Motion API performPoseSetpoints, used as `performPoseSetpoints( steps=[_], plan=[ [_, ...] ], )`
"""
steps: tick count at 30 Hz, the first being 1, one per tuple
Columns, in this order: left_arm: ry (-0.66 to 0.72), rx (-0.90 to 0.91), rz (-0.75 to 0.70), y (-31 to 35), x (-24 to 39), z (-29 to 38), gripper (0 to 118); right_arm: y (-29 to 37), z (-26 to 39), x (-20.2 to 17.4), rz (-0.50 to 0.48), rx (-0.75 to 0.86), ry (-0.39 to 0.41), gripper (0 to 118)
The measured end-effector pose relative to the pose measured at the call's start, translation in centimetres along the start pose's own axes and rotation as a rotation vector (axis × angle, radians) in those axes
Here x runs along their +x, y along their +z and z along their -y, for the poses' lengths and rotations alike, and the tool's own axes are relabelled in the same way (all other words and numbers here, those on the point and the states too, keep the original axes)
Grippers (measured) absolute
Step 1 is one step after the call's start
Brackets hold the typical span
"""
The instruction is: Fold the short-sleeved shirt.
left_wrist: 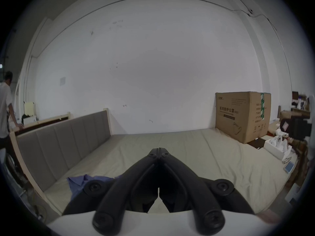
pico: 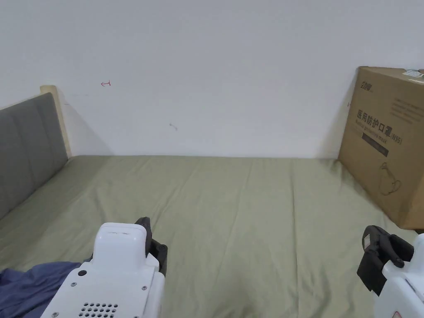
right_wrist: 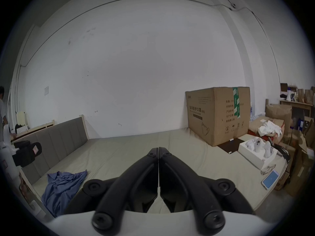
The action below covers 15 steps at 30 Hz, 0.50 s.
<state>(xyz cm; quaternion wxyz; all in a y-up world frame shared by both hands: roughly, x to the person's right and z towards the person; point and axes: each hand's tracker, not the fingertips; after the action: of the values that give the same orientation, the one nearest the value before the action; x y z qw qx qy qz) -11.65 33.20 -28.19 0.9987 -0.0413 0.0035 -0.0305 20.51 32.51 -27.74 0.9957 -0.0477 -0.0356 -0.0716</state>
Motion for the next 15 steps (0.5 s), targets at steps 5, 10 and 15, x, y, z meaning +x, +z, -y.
performPoseSetpoints(
  steps=[5, 10, 15],
  plan=[
    [0.014, -0.022, -0.003, -0.4, 0.0, -0.1, 0, 0.1, 0.1, 0.5, 0.020, -0.007, -0.002, 0],
    [0.062, -0.050, -0.020, -0.1, -2.0, 0.1, 0, -0.4, 0.4, -1.1, -0.019, -0.010, 0.038, 0],
    [0.044, -0.053, -0.263, 3.2, -9.3, 0.8, 0, -1.8, 1.8, -7.9, -0.230, -0.026, 0.086, 0]
  ],
)
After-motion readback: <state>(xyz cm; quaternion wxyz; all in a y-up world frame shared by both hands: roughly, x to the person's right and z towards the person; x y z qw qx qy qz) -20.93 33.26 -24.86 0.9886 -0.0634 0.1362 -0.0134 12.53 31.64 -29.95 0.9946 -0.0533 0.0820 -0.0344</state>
